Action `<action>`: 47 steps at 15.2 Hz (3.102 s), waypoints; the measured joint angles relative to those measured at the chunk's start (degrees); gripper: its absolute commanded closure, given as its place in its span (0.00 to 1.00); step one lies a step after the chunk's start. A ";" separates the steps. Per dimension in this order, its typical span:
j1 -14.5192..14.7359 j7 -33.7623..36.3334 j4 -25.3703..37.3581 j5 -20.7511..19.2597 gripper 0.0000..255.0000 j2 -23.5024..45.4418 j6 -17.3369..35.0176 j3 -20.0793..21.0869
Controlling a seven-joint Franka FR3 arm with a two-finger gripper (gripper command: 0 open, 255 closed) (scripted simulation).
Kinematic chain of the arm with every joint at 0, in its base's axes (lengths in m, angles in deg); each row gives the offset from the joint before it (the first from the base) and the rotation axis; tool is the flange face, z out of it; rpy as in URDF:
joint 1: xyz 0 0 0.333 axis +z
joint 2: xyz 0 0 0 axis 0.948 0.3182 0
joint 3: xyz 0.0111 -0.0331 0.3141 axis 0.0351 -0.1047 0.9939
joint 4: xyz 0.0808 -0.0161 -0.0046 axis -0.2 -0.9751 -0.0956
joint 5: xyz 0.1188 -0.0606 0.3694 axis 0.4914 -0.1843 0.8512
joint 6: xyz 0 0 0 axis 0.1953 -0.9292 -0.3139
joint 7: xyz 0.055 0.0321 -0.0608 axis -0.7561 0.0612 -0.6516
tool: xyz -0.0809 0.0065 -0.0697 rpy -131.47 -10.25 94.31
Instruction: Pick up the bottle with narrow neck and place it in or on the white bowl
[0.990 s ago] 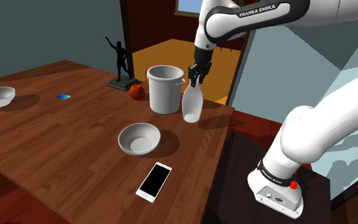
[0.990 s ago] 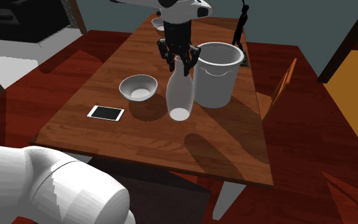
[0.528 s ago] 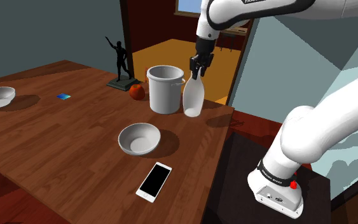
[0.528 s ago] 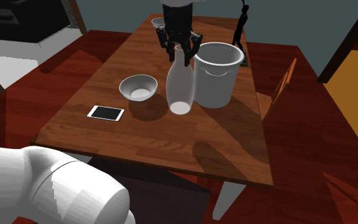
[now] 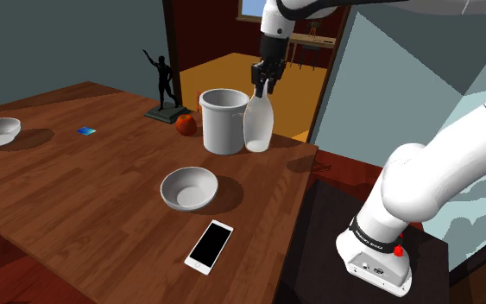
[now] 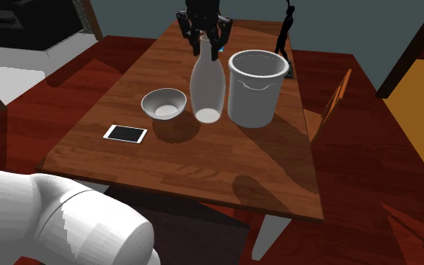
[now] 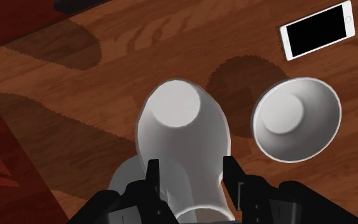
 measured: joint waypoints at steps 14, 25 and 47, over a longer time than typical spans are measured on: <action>6.07 17.27 23.16 1.00 1.00 15.07 -8.28 11.65; 10.28 26.20 40.12 -1.93 1.00 27.54 -13.32 16.48; 9.90 26.42 19.33 -1.27 1.00 24.59 4.61 16.23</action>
